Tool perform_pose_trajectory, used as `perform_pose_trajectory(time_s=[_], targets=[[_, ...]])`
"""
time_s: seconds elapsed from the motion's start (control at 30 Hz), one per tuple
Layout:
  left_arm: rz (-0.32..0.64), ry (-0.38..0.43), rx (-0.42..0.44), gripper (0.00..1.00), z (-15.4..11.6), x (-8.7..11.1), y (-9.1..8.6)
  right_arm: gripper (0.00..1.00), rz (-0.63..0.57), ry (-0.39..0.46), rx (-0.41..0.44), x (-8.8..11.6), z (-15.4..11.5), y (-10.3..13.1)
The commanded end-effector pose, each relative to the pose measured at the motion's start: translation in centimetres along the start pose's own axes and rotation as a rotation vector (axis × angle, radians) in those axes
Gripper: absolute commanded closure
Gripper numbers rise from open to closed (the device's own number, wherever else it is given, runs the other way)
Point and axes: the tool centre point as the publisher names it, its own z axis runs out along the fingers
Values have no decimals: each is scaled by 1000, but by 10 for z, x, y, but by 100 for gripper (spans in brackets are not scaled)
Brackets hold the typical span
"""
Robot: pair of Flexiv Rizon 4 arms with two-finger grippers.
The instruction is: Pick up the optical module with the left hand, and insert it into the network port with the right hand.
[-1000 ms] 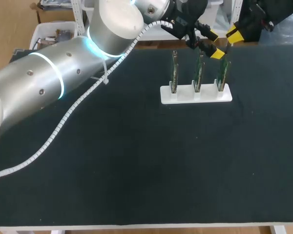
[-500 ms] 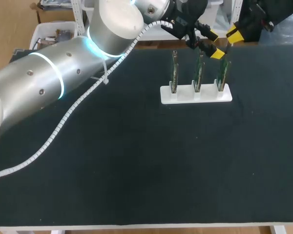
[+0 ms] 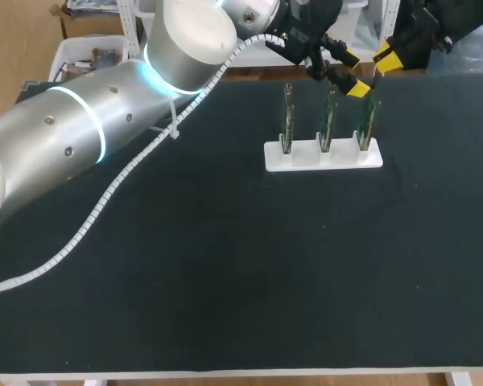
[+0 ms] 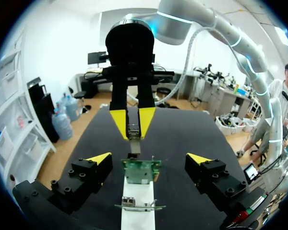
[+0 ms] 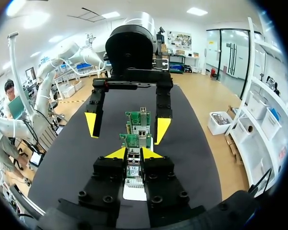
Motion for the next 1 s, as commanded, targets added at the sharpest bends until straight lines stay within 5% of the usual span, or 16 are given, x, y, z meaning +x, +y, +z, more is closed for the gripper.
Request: perform_pose_trajectory(time_s=[0.03, 1.0], targets=[[0, 1, 0, 0, 0, 0, 0, 100, 2, -9, -263, 4, 1, -9], [0, 1, 0, 0, 0, 0, 0, 100, -24, -26, -228, 2, 0, -10]])
